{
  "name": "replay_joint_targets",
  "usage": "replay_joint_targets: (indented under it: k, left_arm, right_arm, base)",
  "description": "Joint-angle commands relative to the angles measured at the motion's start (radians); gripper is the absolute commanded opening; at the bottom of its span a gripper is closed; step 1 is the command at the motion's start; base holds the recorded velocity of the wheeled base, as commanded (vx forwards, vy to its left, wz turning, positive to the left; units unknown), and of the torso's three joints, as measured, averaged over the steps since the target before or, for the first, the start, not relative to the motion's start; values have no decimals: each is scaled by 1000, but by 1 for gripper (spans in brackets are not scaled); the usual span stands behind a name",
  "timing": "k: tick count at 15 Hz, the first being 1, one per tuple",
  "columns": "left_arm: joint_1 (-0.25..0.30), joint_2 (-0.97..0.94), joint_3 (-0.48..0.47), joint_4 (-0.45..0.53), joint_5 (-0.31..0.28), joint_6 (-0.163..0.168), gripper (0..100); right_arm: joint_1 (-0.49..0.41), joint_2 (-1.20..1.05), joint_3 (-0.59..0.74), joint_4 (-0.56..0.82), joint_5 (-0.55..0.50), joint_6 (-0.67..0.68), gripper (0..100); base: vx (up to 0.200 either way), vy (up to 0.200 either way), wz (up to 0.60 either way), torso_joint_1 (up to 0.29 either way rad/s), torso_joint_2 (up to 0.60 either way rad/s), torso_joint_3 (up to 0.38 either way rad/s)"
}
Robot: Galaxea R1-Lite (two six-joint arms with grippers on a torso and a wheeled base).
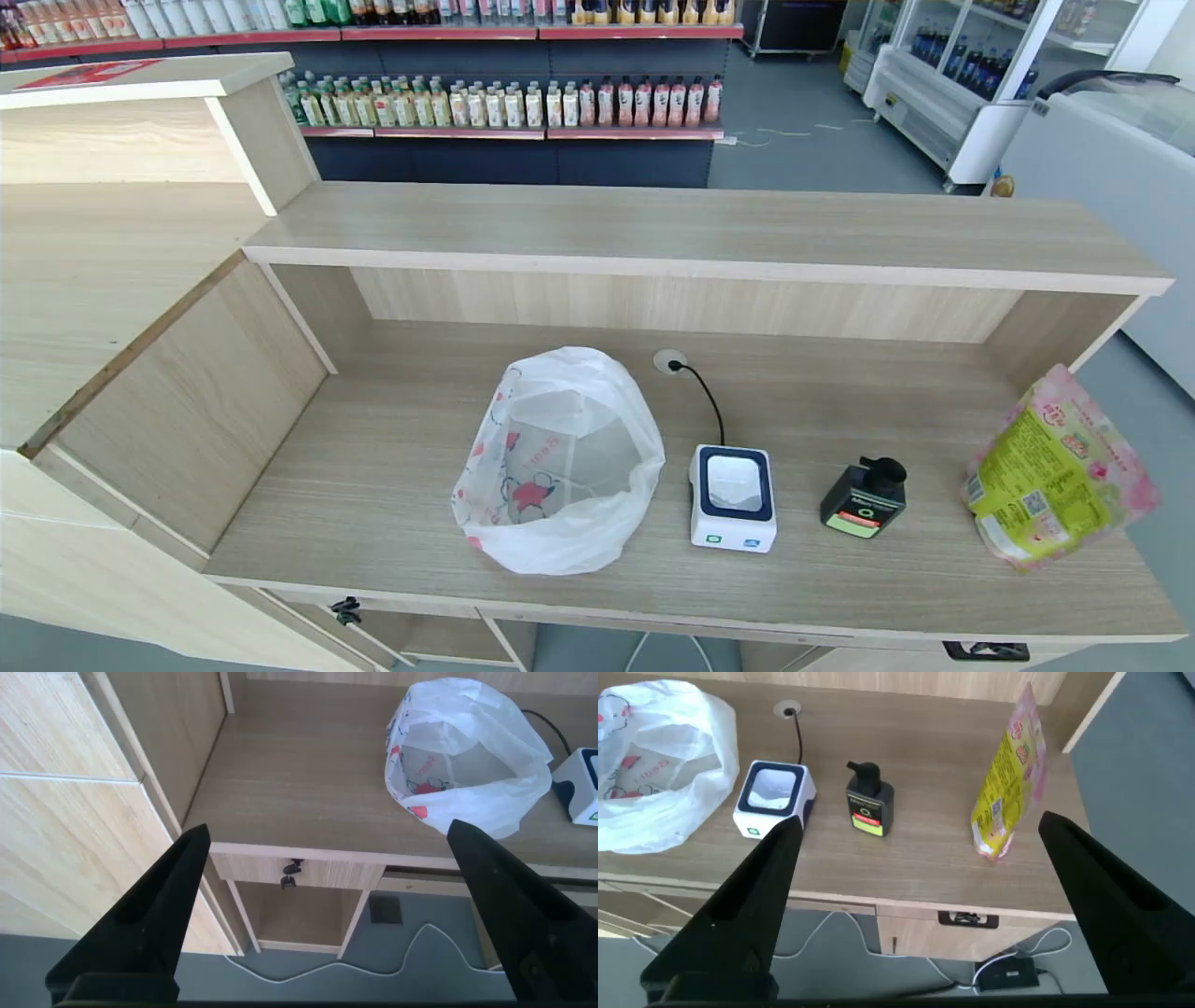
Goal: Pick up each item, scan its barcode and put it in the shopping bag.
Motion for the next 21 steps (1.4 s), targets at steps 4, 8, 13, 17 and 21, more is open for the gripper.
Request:
replay_joint_targets:
  k: [4, 8, 13, 17, 21]
  left_arm:
    - [0, 0, 0, 0, 0, -1, 100]
    - [0, 0, 0, 0, 0, -1, 100]
    - [0, 0, 0, 0, 0, -1, 100]
    - [0, 2, 0, 0, 0, -1, 100]
    - [0, 0, 0, 0, 0, -1, 100]
  right_arm:
    - [-21, 782, -151, -303, 93, -34, 100]
    - [-78, 974, -145, -353, 153, -119, 100]
    - [-175, 1202, -128, -527, 259, -318, 100]
    - [-235, 1296, -112, -537, 428, -448, 100]
    - [-236, 1390, -154, -551, 475, -452, 100]
  base:
    - [0, 0, 0, 0, 0, 0]
    - [0, 0, 0, 0, 0, 0]
    - [0, 0, 0, 0, 0, 0]
    - [0, 0, 0, 0, 0, 0]
    - [0, 0, 0, 0, 0, 0]
